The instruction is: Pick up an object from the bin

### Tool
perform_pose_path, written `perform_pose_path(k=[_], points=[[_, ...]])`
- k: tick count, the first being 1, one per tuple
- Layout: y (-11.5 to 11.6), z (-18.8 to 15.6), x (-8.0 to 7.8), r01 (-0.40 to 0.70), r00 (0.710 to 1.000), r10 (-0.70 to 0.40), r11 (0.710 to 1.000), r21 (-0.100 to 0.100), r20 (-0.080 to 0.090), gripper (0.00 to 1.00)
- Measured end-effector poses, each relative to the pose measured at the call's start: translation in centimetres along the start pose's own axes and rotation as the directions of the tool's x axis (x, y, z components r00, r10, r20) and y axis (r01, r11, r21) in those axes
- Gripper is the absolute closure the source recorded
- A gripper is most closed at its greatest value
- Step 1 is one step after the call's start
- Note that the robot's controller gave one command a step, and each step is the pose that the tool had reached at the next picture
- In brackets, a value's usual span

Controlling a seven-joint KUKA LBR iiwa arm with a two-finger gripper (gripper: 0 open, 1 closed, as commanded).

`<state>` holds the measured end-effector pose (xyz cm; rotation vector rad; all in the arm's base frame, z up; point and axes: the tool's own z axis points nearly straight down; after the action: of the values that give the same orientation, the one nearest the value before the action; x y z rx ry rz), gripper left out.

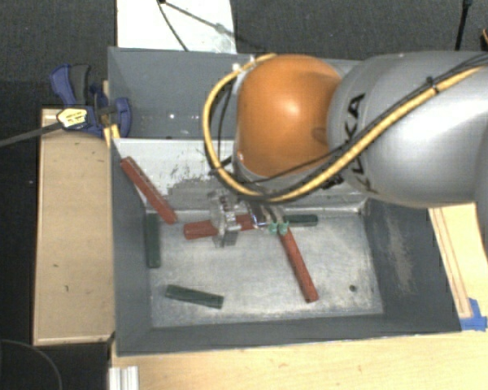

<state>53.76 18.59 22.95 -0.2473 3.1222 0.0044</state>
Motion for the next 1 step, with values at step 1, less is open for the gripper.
perform_pose_path(k=[1], points=[[0.23,3.02,1.65,0.120,0.993,-0.120,0.993,0.001,-0.010,1.00]])
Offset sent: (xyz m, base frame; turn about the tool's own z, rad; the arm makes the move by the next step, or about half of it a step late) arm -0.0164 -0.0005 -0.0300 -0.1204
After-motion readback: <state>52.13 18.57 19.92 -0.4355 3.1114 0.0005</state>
